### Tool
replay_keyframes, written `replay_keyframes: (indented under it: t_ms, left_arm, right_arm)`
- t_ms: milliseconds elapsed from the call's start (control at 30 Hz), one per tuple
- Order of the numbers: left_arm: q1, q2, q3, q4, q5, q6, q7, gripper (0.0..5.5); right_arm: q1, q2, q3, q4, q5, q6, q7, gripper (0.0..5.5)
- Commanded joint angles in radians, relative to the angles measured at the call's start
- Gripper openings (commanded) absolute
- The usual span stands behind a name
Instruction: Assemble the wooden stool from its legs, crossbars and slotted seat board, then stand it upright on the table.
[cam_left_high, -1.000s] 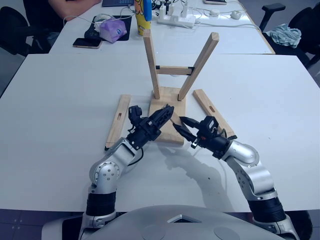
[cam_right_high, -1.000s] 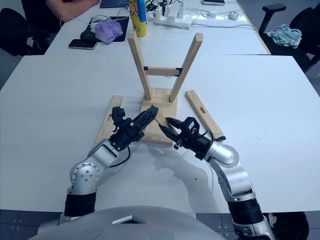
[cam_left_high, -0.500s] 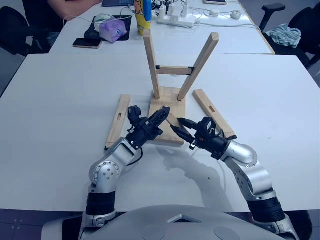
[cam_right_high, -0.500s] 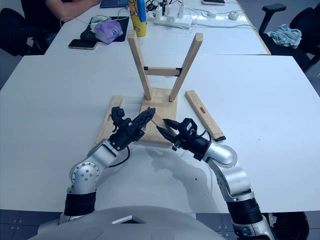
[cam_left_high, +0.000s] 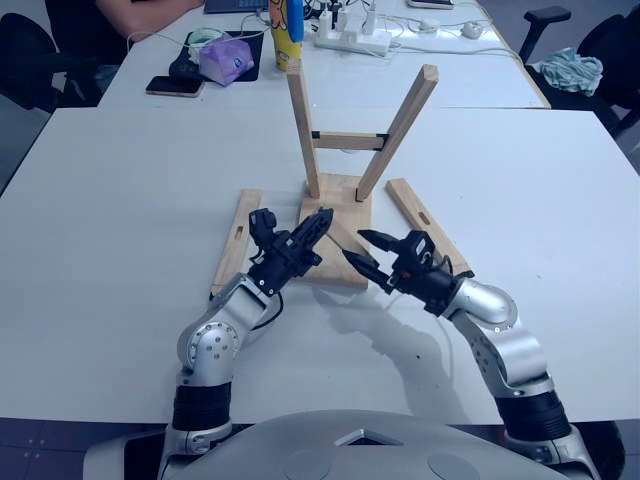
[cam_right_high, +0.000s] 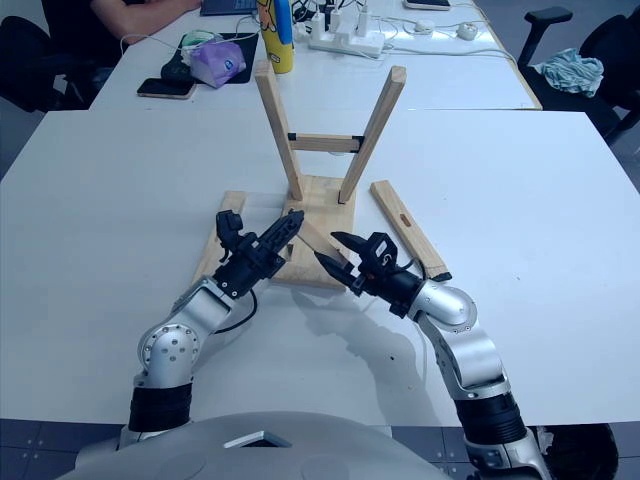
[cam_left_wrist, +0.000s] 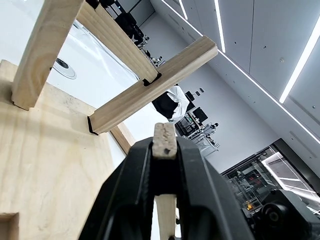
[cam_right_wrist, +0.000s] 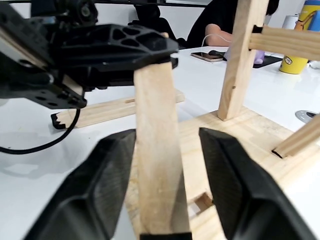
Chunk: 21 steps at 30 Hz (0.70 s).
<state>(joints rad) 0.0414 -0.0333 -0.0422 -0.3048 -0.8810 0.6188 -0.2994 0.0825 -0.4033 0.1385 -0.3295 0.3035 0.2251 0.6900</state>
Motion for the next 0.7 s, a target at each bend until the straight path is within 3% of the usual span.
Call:
replay_keyframes:
  t_ms: [33, 433, 567, 700]
  left_arm:
    - [-0.007, 0.004, 0.01, 0.001, 0.017, -0.018, -0.007, 0.43]
    - [-0.051, 0.016, 0.101, 0.001, -0.007, -0.069, -0.018, 0.43]
    - [-0.08, 0.145, 0.009, -0.042, 0.108, -0.05, -0.109, 0.43]
    - [-0.145, 0.257, -0.026, -0.066, 0.148, -0.024, -0.202, 0.43]
  right_arm:
    - [-0.011, -0.017, -0.048, 0.006, 0.033, 0.025, 0.001, 3.15]
    - [-0.019, -0.026, -0.135, 0.025, 0.139, 0.111, 0.003, 4.88]
    - [-0.078, -0.046, -0.14, 0.036, 0.197, 0.191, 0.036, 5.4]
    - [-0.172, -0.097, -0.149, 0.058, 0.277, 0.302, 0.105, 5.4]
